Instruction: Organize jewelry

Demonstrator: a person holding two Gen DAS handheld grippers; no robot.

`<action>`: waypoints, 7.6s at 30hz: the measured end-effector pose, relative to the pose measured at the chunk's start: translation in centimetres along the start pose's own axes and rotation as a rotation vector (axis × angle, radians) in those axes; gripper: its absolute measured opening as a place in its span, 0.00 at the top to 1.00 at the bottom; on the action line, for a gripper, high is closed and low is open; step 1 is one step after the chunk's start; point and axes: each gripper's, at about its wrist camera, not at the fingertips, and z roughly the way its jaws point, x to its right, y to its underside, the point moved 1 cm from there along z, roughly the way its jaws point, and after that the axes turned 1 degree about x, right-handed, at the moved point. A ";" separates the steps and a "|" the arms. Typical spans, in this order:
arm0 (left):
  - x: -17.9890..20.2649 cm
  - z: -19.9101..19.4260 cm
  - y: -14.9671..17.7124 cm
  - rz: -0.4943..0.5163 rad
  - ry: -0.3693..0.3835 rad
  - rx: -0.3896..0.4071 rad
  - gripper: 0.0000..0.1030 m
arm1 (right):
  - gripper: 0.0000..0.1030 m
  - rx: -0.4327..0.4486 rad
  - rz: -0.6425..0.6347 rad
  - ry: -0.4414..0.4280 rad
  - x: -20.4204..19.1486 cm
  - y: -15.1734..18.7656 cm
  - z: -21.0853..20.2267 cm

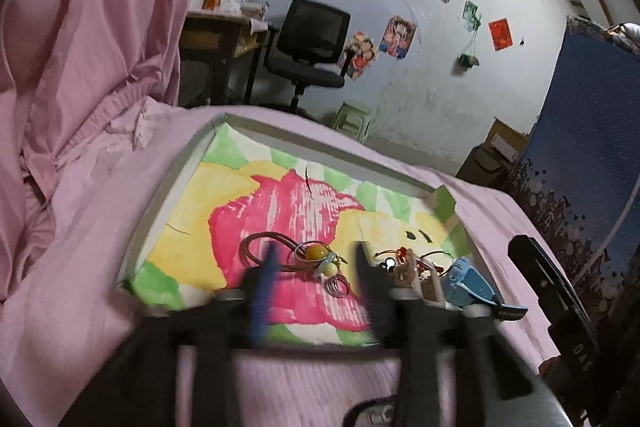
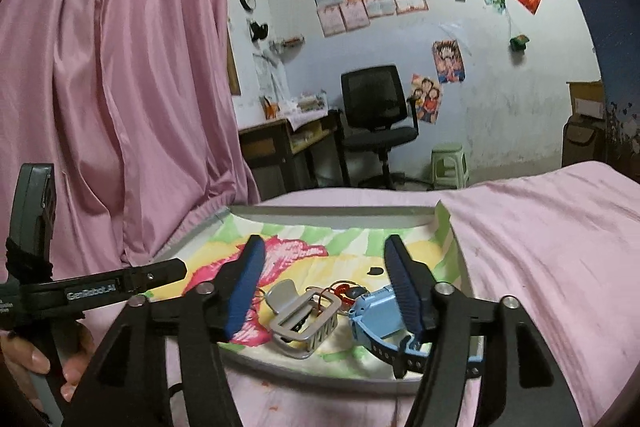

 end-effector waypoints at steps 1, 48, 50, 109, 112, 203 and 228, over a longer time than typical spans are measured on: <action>0.1 -0.6 0.1 0.002 -0.004 0.025 0.39 | 0.39 0.008 -0.005 0.002 -0.1 0.0 -0.5; 0.3 -6.9 7.5 0.110 0.093 -0.137 0.18 | 0.50 -0.312 -0.214 -0.113 -2.0 5.3 -6.1; 0.1 -6.1 7.6 0.097 0.114 -0.173 0.28 | 0.56 -0.345 -0.215 -0.126 -2.1 5.8 -5.4; -1.3 -7.6 7.4 -0.029 -0.026 -0.026 0.95 | 0.90 -0.431 -0.165 -0.193 -2.8 6.4 -3.1; -0.2 -8.4 6.8 0.023 -0.045 0.019 0.95 | 0.90 -0.371 -0.142 -0.186 -2.5 5.5 -3.8; -1.2 -2.1 -1.3 0.006 -0.161 0.142 0.08 | 0.32 -0.030 -0.020 0.034 -1.6 -0.3 2.0; -0.5 -17.1 6.1 0.055 -0.161 0.294 0.00 | 0.11 0.031 -0.058 0.029 -4.6 0.9 -13.2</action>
